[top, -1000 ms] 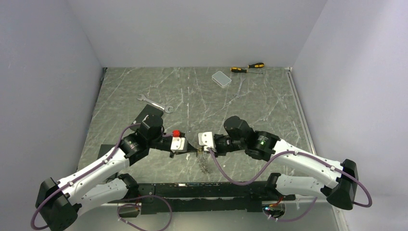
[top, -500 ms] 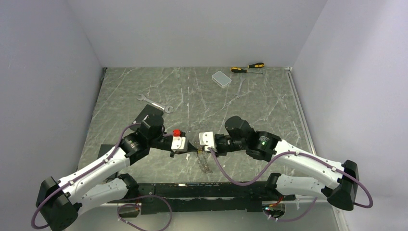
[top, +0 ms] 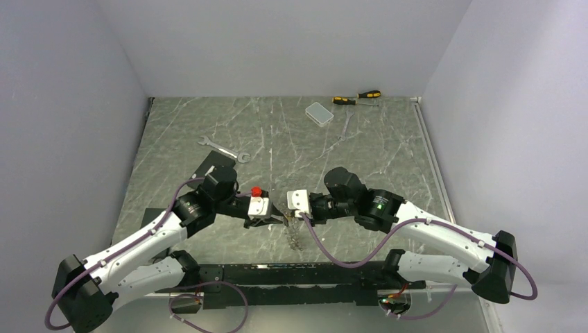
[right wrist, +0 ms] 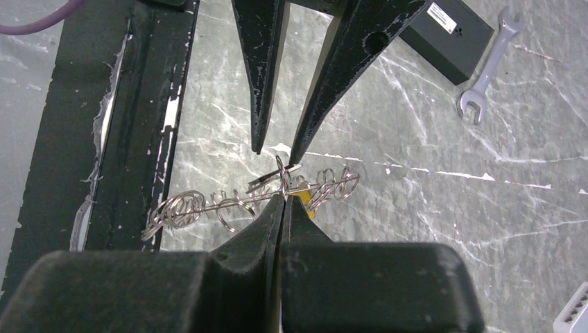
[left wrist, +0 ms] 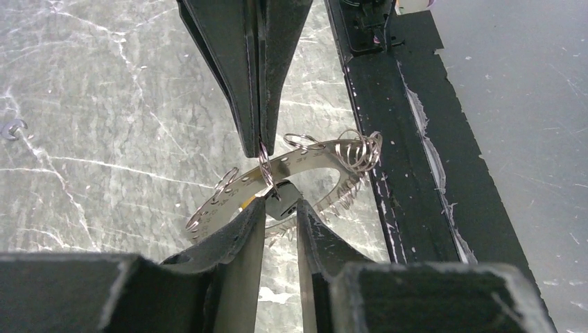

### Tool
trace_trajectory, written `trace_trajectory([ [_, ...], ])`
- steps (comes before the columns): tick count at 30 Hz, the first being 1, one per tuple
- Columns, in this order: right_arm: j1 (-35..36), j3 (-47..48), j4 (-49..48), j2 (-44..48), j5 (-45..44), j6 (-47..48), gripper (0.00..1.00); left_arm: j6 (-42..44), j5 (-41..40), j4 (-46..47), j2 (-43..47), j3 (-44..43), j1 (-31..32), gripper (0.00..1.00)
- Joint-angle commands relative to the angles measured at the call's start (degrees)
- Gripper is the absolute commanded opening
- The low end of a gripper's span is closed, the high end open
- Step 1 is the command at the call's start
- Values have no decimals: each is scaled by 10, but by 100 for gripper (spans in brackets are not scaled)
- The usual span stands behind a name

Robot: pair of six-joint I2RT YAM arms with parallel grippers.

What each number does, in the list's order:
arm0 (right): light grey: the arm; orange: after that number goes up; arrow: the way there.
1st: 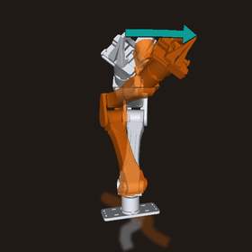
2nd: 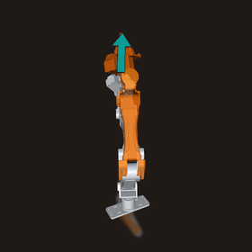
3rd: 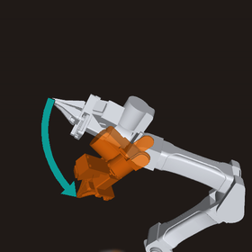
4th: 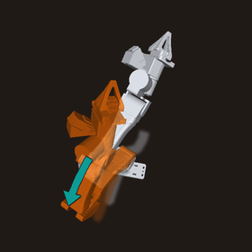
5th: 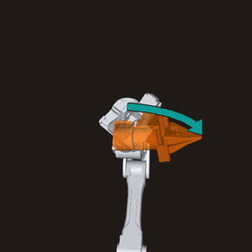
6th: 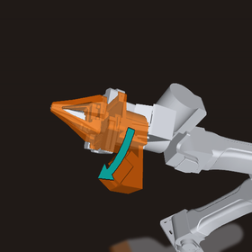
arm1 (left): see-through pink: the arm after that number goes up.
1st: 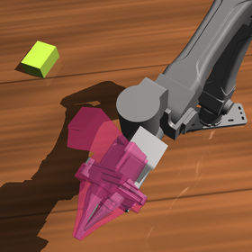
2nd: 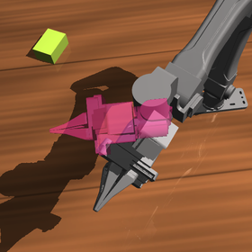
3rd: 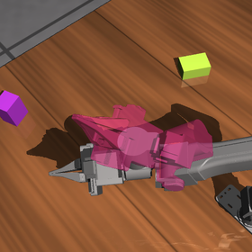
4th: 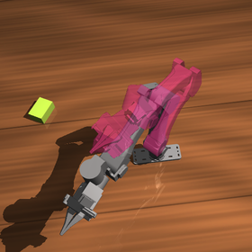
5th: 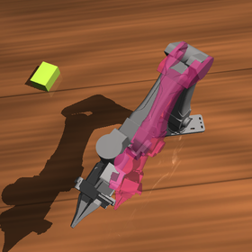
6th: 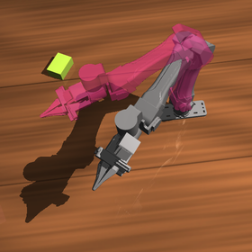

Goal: Put the keys on the keyring

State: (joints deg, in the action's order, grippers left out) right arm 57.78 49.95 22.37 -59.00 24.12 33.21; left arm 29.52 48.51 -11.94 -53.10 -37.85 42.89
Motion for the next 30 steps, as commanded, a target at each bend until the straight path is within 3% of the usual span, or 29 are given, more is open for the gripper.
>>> trace_trajectory([
  [1, -2, 8, -39, 15, 2, 1, 0, 9, 0, -1, 0, -28, 3, 29],
  [8, -3, -10, -53, 32, -8, 5, 0, -1, -7, 13, -7, -27, 0, 41],
  [26, -3, -13, -57, 47, -10, -1, 0, -72, -62, 66, 27, -13, -3, 52],
  [30, -3, -11, -58, 46, -12, 3, 0, -116, -97, 93, 27, -11, -9, 63],
])
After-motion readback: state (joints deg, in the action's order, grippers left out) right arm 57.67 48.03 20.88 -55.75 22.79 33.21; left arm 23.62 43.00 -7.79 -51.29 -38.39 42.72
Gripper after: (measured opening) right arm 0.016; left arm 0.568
